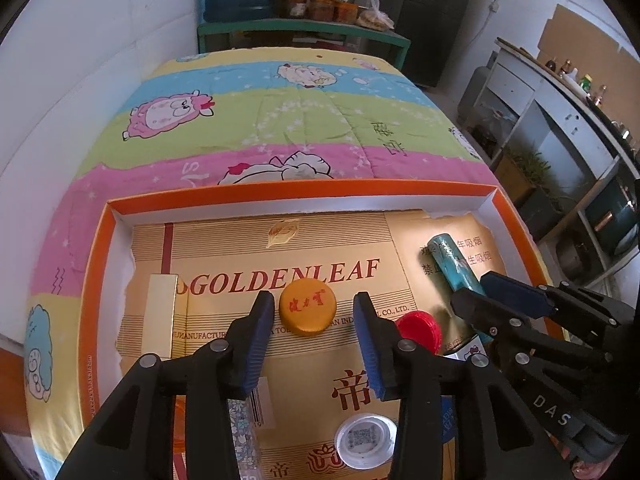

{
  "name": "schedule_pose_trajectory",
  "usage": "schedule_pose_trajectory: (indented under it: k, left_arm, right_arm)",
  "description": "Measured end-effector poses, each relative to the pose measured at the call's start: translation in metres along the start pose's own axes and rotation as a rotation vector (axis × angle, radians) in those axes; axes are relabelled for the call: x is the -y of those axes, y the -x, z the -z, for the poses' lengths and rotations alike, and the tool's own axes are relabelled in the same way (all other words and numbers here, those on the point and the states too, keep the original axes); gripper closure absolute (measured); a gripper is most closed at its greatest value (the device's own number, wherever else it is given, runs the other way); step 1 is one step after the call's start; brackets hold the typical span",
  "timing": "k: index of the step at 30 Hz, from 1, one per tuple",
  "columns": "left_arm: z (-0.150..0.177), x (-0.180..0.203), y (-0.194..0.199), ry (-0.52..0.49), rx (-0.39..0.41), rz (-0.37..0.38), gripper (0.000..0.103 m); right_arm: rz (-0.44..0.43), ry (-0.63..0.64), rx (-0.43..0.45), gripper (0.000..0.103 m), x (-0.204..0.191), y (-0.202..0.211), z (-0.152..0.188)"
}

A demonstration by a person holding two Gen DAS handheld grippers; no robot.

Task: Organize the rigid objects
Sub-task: 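Open left tool to drop the yellow cap while right tool releases the teal box in the tray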

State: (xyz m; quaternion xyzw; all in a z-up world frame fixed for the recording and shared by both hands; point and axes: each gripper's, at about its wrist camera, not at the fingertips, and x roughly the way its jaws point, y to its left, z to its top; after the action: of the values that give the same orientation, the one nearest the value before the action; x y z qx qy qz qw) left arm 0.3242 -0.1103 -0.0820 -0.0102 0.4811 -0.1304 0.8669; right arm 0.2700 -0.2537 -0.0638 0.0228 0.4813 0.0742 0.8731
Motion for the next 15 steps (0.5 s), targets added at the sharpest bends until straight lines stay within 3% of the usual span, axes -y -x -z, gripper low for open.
schedule_pose_trajectory:
  k: [15]
  left_arm:
    - [0.005, 0.001, 0.027, 0.007, 0.055, 0.036, 0.059]
  right_arm:
    - [-0.017, -0.05, 0.058, 0.072, 0.003, 0.027, 0.007]
